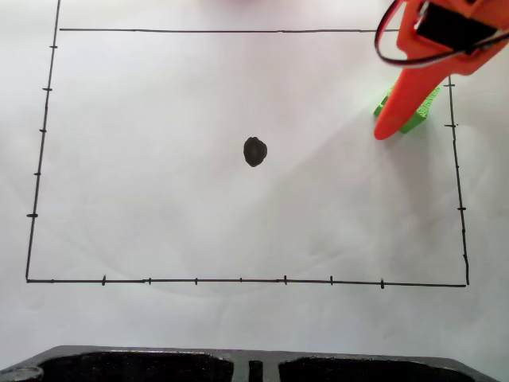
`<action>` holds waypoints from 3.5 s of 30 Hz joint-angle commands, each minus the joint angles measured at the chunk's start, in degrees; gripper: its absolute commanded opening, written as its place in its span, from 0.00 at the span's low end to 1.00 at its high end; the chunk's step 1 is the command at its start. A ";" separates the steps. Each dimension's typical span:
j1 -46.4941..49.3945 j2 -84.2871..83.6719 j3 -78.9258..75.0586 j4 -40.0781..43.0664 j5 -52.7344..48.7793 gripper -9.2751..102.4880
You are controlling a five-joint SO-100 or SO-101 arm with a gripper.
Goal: Grasp the colored block, Place it on the black dot, and then return the arm to the default position.
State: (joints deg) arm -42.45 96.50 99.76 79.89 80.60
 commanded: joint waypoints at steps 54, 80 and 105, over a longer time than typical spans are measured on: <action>-4.48 -14.94 -2.81 -4.57 -4.48 0.25; 4.92 -0.88 -1.93 2.64 -29.44 0.13; 35.68 2.46 0.44 5.01 -68.47 0.12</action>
State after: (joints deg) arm -8.35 99.58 100.28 85.34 13.45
